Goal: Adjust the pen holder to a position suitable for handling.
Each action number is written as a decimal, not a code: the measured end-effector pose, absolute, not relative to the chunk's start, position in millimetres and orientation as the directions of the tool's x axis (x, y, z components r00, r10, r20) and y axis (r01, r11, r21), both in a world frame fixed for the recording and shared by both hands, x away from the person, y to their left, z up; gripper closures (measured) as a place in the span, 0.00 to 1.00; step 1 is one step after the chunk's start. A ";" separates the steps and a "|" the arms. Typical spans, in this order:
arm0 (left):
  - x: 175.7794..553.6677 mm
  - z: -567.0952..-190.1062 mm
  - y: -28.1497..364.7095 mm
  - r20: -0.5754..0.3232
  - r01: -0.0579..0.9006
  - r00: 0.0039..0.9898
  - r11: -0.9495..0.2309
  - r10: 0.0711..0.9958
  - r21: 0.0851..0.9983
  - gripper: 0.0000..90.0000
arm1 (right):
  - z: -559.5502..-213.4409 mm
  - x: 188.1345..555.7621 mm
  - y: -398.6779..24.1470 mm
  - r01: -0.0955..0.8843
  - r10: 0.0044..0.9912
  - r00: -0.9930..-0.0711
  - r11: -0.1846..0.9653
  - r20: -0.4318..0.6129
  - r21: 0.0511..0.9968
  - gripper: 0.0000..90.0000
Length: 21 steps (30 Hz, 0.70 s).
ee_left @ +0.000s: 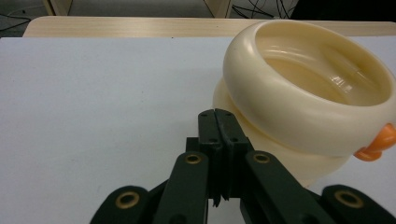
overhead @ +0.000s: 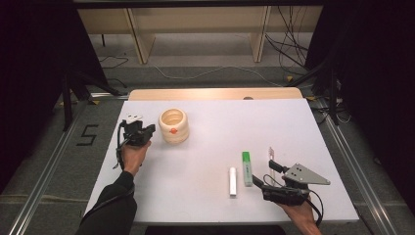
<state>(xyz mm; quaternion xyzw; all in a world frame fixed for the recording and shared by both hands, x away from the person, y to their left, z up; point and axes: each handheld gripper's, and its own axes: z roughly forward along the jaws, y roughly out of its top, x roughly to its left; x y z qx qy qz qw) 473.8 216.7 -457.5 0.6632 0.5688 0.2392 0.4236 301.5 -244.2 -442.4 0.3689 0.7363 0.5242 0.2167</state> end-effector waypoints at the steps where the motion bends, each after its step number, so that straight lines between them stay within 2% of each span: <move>1: 475.0 -458.3 216.3 -0.166 0.552 0.237 0.008 0.957 0.834 0.99 | -442.4 301.5 -244.2 0.316 0.770 -0.634 0.178 0.068 0.932 0.25; 21: 501.4 -472.6 212.2 -0.180 0.572 0.249 0.005 0.952 0.820 0.99 | -442.9 302.0 -244.3 0.317 0.768 -0.636 0.174 0.073 0.932 0.25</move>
